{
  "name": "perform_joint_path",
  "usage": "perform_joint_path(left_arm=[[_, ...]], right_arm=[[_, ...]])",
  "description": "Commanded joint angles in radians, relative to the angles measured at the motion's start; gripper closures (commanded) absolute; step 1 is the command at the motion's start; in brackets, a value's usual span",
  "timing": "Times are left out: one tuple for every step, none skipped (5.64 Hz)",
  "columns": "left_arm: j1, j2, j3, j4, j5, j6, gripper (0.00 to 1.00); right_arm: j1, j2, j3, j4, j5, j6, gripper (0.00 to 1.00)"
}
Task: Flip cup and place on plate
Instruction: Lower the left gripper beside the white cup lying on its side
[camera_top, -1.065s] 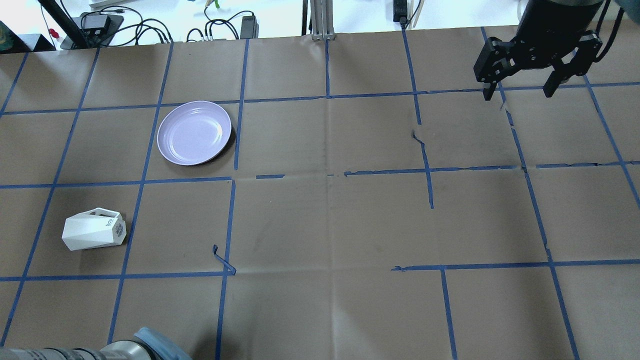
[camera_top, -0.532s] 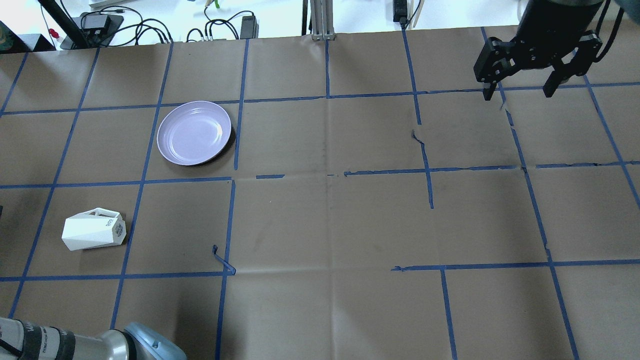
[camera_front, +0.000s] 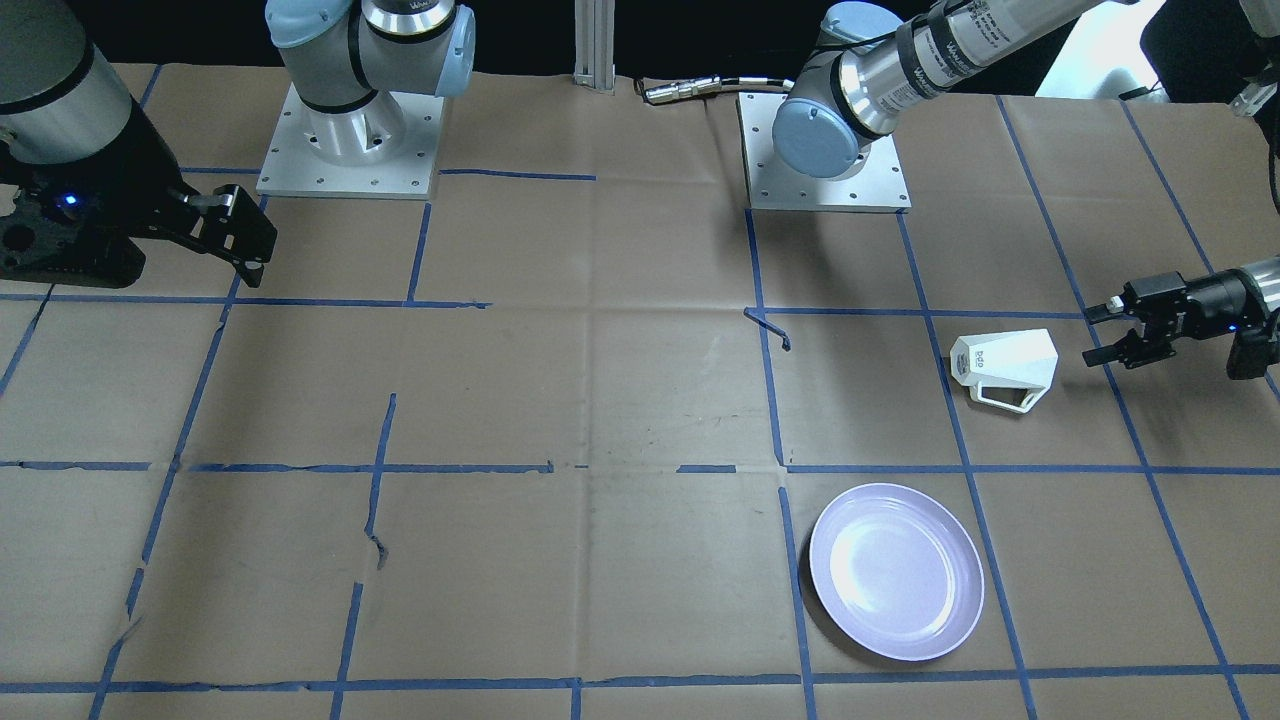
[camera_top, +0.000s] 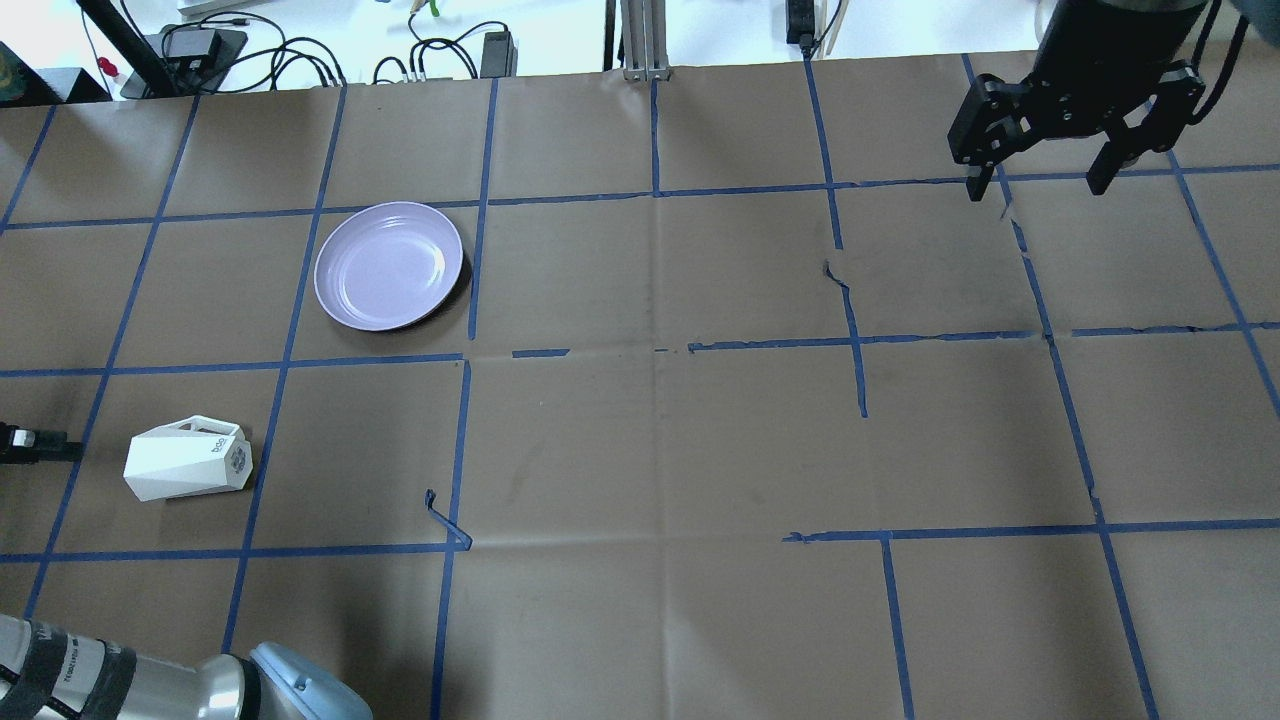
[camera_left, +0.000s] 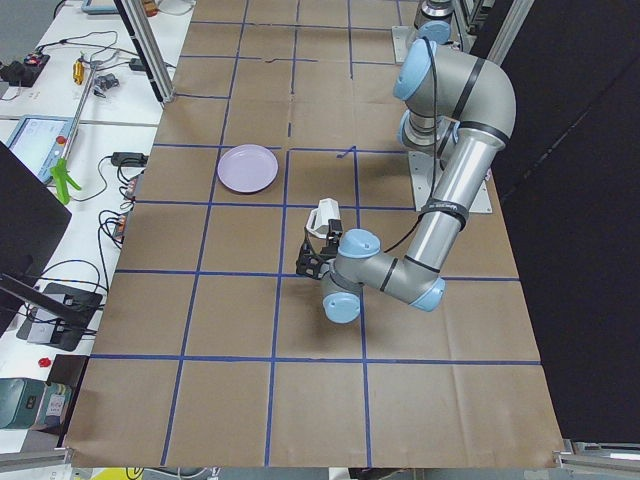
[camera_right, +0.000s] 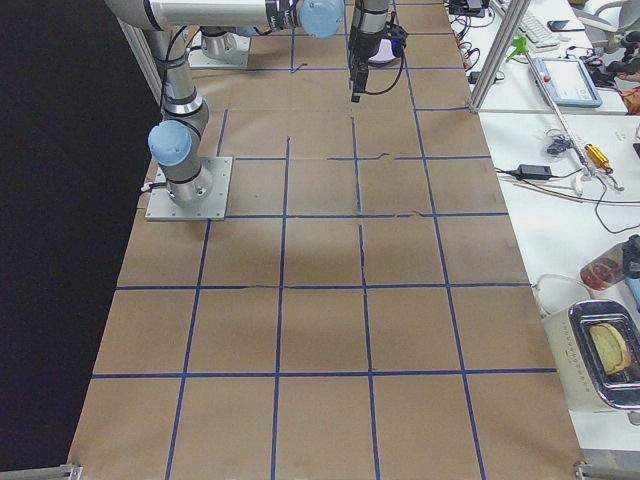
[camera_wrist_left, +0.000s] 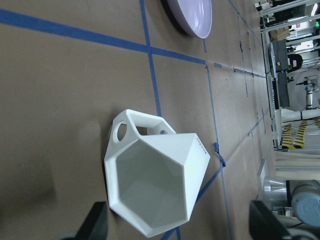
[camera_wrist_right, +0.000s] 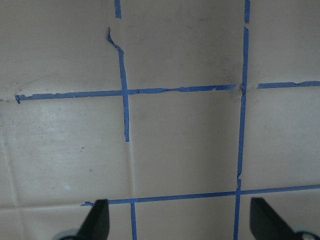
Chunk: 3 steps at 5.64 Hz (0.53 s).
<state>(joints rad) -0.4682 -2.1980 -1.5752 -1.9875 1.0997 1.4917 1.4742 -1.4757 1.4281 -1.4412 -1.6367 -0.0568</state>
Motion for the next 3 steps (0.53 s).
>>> perform_joint_path(left_arm=[[0.0,-0.058,0.0,-0.118,-0.021,0.034,0.02],[-0.001,-0.063,-0.003,-0.158,-0.052,0.038,0.02],[-0.003,-0.066,-0.009,-0.175,-0.057,0.039,0.02]], right_arm=[[0.0,0.0,0.0,0.001,0.0,0.0,0.0],[0.0,0.0,0.0,0.001,0.0,0.0,0.0],[0.0,0.0,0.0,0.001,0.0,0.0,0.0]])
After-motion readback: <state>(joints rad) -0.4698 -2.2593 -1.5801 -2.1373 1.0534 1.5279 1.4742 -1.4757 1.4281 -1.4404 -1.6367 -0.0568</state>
